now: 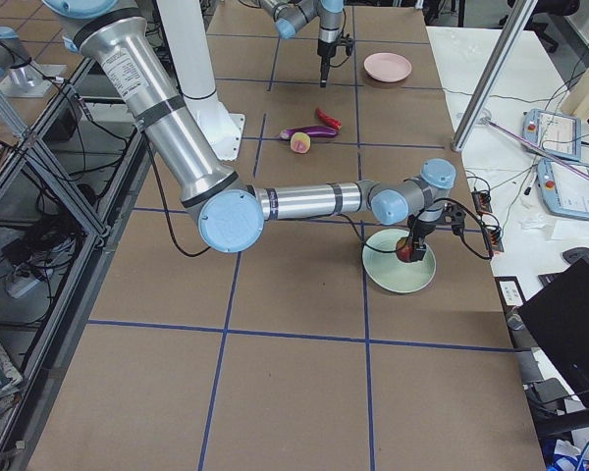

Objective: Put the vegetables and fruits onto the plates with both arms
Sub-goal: 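Carry apple to green plate with right gripper while left reaches for eggplant, then lift purple eggplant with left gripper while right releases apple, moves to peach, then lower eggplant onto pink plate with left gripper while right grasps peach, then carry peach to green plate with right gripper while left grasps chili pepper, then carry chili to pink plate with left gripper while right releases peach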

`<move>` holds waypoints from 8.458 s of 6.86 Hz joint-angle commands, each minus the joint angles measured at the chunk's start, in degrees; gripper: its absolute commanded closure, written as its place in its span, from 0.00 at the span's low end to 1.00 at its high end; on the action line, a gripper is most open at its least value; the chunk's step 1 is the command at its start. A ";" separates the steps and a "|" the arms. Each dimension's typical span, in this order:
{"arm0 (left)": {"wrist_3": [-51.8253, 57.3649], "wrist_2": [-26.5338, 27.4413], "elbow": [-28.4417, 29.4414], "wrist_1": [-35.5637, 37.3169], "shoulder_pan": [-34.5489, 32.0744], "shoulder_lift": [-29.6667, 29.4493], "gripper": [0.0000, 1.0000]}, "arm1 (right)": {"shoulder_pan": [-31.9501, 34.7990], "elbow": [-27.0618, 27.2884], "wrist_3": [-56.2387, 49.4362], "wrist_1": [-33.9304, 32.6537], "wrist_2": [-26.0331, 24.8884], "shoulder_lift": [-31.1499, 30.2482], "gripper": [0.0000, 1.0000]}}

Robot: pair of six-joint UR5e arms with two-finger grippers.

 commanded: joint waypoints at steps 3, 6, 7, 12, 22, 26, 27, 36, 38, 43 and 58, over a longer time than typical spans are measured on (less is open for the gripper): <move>-5.28 4.67 17.41 -11.26 6.05 -11.12 0.00 | 0.26 3.63 0.31 0.41 1.60 -0.13 0.00; -5.47 6.76 20.17 -11.38 8.33 -13.00 0.02 | -0.17 5.40 1.88 0.41 5.97 -0.31 0.00; -5.73 8.78 20.18 -11.38 9.56 -13.26 0.37 | -2.09 8.54 7.55 0.41 7.13 -0.48 0.00; -7.49 8.54 13.26 -11.20 -0.22 -13.18 1.00 | -22.01 34.28 38.83 0.33 -0.80 -7.16 0.00; 28.81 5.81 43.99 -26.58 -28.91 -6.31 1.00 | -43.07 32.32 55.16 -13.12 -15.88 6.71 0.00; 30.83 6.08 46.46 -29.30 -28.66 -7.20 0.00 | -43.60 30.73 55.07 -12.95 -16.76 7.16 0.00; 30.57 5.90 46.11 -29.31 -28.66 -7.20 0.00 | -44.03 29.33 55.16 -13.03 -16.93 7.77 0.00; -2.48 -5.96 20.18 -27.99 -8.10 -6.58 0.02 | -14.55 26.12 25.60 -12.68 -7.71 -1.45 1.00; 6.69 -5.79 20.27 -28.17 -6.60 -7.89 0.03 | -8.81 14.69 19.58 -12.16 -8.23 -0.06 1.00; 25.29 1.20 21.50 -27.55 1.64 -7.38 0.04 | -4.57 3.39 14.64 -2.14 -11.49 -0.31 0.00; 10.97 7.49 44.06 -22.54 -22.48 -10.19 0.94 | -6.60 56.82 15.52 -17.52 6.44 -32.74 0.00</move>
